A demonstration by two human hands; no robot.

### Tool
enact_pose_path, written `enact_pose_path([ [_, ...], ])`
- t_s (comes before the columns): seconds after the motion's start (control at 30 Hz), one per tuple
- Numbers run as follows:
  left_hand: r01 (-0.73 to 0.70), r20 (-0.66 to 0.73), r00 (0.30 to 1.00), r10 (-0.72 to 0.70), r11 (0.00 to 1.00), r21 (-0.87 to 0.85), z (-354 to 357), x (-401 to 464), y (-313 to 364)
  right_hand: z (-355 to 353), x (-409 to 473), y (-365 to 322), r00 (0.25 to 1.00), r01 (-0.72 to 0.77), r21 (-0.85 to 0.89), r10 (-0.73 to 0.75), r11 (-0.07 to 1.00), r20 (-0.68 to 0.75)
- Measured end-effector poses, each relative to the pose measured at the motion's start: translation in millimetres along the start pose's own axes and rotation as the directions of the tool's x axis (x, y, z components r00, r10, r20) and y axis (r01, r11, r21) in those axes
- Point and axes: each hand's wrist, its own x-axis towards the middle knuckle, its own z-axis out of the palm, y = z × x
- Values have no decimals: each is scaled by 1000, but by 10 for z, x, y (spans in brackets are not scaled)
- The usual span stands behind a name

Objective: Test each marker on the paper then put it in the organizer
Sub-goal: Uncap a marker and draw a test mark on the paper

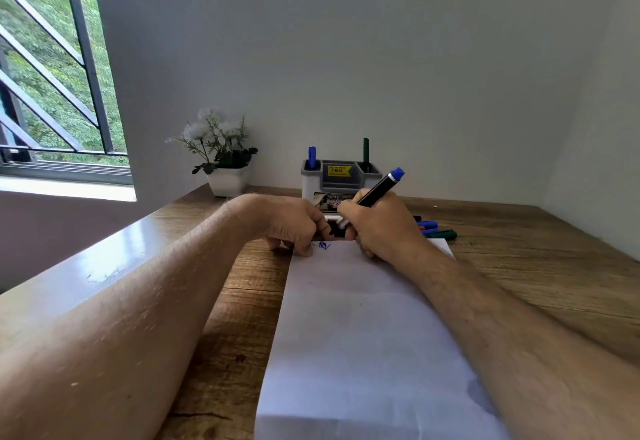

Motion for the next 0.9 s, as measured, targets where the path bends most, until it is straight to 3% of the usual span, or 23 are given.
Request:
enact_pose_path([
  [0.23, -177, -338, 941, 23, 884, -432, -22, 14, 33, -59, 10, -67, 994, -21, 296, 52, 955, -97],
  [0.4, -345, -448, 893, -44, 573, -743, 33, 100, 32, -89, 61, -76, 983, 33, 357, 35, 933, -182],
  [0.5, -428, -492, 869, -46, 426, -797, 30, 108, 39, -114, 68, -80, 980, 60, 377, 18, 924, -199],
  [0.77, -469, -498, 862, -92, 224, -854, 42, 188, -51, -167, -27, -125, 988, 91, 543, -9, 835, -153],
  [0.9, -463, -488, 865, -118, 190, -866, 66, 195, -41, -158, -20, -127, 986, 100, 545, -8, 833, -168],
])
